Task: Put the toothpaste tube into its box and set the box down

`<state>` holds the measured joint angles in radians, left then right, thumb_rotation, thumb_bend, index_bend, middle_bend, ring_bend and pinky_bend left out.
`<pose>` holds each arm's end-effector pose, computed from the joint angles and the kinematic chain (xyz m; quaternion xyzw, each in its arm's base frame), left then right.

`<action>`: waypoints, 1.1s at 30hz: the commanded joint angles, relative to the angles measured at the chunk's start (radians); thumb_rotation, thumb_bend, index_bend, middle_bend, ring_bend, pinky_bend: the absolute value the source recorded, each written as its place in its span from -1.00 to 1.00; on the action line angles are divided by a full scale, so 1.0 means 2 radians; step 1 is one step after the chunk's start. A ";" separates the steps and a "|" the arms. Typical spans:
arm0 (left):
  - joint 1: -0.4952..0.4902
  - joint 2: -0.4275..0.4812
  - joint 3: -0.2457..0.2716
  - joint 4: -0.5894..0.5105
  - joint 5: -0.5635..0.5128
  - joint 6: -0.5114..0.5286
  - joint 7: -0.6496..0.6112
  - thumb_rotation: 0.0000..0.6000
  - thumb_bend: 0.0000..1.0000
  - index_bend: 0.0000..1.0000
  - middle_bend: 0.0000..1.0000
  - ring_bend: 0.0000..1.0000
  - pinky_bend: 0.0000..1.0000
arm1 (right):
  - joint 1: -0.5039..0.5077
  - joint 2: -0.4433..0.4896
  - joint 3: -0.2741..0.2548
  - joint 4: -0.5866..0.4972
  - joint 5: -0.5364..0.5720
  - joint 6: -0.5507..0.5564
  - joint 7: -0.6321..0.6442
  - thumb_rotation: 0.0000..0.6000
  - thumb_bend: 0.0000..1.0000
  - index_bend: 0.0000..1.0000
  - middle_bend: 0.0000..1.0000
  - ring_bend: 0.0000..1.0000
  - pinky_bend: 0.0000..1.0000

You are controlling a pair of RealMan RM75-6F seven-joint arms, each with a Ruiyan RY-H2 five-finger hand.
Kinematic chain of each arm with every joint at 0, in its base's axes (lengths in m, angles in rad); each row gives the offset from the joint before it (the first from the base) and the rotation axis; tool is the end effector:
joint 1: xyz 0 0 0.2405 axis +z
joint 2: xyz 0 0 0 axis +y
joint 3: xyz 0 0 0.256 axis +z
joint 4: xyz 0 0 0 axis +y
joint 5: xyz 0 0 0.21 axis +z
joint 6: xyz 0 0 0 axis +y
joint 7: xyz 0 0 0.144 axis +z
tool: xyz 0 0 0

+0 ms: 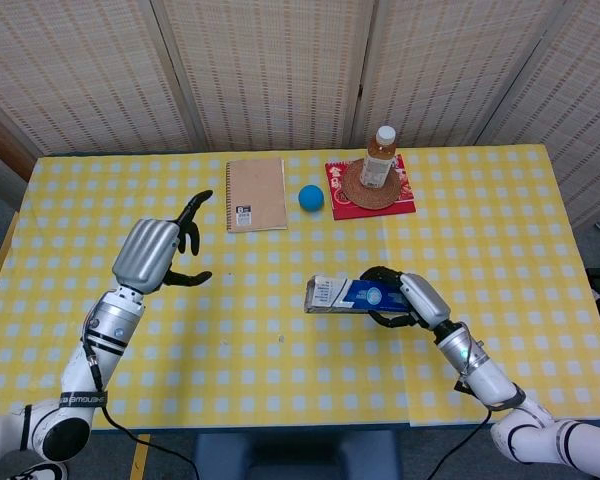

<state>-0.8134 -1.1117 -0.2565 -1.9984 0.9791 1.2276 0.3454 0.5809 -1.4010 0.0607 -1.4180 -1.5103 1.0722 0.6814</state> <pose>-0.0756 0.3369 0.1314 -0.6652 -0.3477 -0.4900 0.4434 -0.2115 -0.3095 0.0298 0.5981 -0.5779 0.5042 0.2325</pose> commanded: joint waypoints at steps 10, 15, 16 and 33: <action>0.112 -0.005 0.138 0.144 0.135 0.033 0.002 1.00 -0.73 -0.98 -0.79 -0.89 -0.78 | -0.019 0.023 -0.027 -0.001 0.026 -0.037 -0.067 1.00 -0.24 0.13 -0.40 -0.34 -0.37; 0.124 -0.004 0.143 0.174 0.140 0.009 -0.027 1.00 -0.73 -0.99 -0.79 -0.88 -0.78 | -0.017 0.007 -0.029 0.021 0.032 -0.057 -0.080 1.00 -0.24 0.14 -0.40 -0.34 -0.37; 0.124 -0.004 0.143 0.175 0.141 0.004 -0.027 1.00 -0.73 -0.99 -0.79 -0.88 -0.78 | -0.015 0.003 -0.029 0.026 0.033 -0.061 -0.081 1.00 -0.24 0.14 -0.41 -0.34 -0.37; 0.135 0.006 0.126 0.173 0.140 -0.032 -0.025 1.00 -0.77 -1.00 -0.88 -0.95 -0.81 | -0.013 0.003 -0.025 0.036 0.030 -0.068 -0.120 1.00 -0.24 -1.00 -1.00 -0.86 -0.74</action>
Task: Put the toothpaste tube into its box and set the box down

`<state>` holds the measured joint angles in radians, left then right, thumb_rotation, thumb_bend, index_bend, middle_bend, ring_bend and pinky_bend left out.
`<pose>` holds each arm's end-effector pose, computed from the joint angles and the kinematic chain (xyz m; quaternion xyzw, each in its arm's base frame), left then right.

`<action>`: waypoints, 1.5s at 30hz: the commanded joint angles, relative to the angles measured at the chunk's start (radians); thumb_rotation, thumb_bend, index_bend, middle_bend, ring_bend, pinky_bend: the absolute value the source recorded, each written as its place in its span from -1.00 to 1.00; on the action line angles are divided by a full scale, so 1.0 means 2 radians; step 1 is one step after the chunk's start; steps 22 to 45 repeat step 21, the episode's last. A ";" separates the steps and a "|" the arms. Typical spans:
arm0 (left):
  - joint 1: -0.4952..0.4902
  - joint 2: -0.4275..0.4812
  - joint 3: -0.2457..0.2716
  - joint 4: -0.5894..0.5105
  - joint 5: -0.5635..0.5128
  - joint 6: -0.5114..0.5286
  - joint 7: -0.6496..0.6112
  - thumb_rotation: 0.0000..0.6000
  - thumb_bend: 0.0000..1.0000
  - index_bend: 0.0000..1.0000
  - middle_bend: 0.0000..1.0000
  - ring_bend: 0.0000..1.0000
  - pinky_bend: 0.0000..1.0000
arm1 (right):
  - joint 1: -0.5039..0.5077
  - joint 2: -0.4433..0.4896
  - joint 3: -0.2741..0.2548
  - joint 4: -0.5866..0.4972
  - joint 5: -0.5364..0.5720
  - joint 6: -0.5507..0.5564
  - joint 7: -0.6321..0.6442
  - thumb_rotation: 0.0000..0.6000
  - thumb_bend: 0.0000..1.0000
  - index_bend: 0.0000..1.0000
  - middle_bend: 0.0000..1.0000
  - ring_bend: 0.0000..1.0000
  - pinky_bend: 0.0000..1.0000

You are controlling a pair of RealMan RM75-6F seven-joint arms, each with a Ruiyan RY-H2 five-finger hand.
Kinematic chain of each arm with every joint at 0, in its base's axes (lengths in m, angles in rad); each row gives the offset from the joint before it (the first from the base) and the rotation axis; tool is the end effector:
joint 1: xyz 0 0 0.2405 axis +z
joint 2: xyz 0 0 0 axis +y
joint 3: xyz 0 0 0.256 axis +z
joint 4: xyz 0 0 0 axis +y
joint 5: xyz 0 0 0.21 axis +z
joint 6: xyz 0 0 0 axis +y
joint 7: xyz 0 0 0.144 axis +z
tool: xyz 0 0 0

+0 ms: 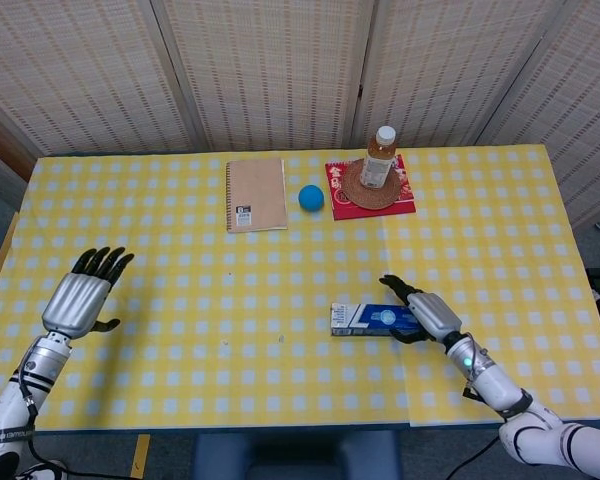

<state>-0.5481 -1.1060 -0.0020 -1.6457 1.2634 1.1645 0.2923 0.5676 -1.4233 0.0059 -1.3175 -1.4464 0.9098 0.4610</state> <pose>-0.2474 0.2994 0.1238 -0.7335 -0.3019 -0.2942 0.5332 -0.2610 -0.3022 0.0095 0.6701 -0.5587 0.3724 0.3164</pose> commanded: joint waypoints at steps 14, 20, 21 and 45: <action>0.113 -0.050 0.006 -0.022 0.020 0.172 -0.002 1.00 -0.76 -1.00 -0.89 -0.95 -0.83 | -0.125 0.153 0.003 -0.186 0.022 0.224 -0.319 1.00 -0.24 -1.00 -1.00 -1.00 -1.00; 0.140 -0.030 0.018 -0.022 0.062 0.200 -0.001 1.00 -0.76 -1.00 -0.89 -0.94 -0.83 | -0.178 0.138 -0.010 -0.173 0.014 0.284 -0.311 1.00 -0.24 -1.00 -1.00 -1.00 -1.00; 0.147 -0.030 0.022 -0.022 0.069 0.204 0.003 1.00 -0.76 -1.00 -0.89 -0.94 -0.84 | -0.184 0.134 -0.011 -0.167 0.010 0.289 -0.304 1.00 -0.24 -1.00 -1.00 -1.00 -1.00; 0.147 -0.030 0.022 -0.022 0.069 0.204 0.003 1.00 -0.76 -1.00 -0.89 -0.94 -0.84 | -0.184 0.134 -0.011 -0.167 0.010 0.289 -0.304 1.00 -0.24 -1.00 -1.00 -1.00 -1.00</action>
